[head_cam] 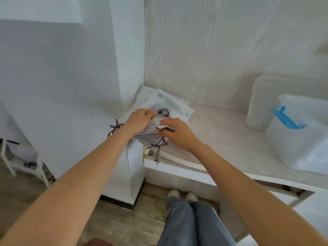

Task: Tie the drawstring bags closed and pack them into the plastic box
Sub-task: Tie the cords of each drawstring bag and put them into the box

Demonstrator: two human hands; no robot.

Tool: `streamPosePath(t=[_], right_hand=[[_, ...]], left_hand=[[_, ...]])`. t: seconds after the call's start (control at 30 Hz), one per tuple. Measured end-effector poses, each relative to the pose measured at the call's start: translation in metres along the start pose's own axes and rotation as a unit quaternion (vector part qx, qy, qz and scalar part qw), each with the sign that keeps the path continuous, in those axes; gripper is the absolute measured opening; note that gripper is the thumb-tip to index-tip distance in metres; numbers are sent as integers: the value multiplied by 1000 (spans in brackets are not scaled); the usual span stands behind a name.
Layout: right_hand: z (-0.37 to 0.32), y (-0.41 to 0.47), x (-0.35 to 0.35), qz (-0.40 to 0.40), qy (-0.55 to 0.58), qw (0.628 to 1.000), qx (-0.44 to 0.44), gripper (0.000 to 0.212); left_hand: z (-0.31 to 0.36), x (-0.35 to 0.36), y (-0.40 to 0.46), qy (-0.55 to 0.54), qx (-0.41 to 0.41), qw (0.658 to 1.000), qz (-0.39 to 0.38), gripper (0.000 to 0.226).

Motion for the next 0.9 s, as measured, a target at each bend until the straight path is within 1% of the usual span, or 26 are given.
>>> streamPosePath(t=[0.03,0.1,0.17,0.27,0.33,0.4,0.5,0.53,0.6,0.7,0.73,0.8,0.83,0.9], right_hand=[[2,-2,-1,6,24,1000,12,22],[6,-5,-2,12,68,996,51,34],[10,-7,-2,20,96,992,78,36],[15,-5,-10,68,150,982,94,41],[22,-4,-15,101,194,969,115,41],[27,-4,-20,119,238,956,123,32],[25,-4,-30,139,287,943,100,11],[26,-4,-33,141,315,934,98,7],[30,-5,-38,145,347,921,103,14],[35,-5,-44,150,327,925,122,11],[37,-5,-46,159,322,924,131,9],[41,-7,-50,188,321,916,148,14],[43,-7,-51,200,321,912,157,17],[44,-7,-50,208,326,907,168,18]], left_hand=[[-1,-5,-2,-49,1,998,32,38],[-2,-12,-10,-132,13,988,79,36],[3,-13,-19,-147,48,983,95,31],[9,-15,-30,-121,95,980,123,15],[13,-19,-35,-80,135,975,157,16],[21,-21,-37,-46,174,967,179,17],[37,-23,-35,-1,194,962,193,14],[41,-23,-34,19,196,960,197,13],[45,-22,-33,40,196,959,201,13],[45,-24,-33,34,182,962,202,13],[43,-26,-33,50,167,962,211,15],[34,-35,-34,96,117,958,243,19],[26,-40,-33,88,91,959,256,18],[11,-48,-34,9,56,959,278,16]])
Point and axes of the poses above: each hand's wrist, its own y-axis towards the middle knuckle, its own x-axis out of the palm, z = x × y, the point moved 8 cm from there along y, towards the middle knuckle, and after that the axes turned 2 degrees about y, right-handed, at the moved point
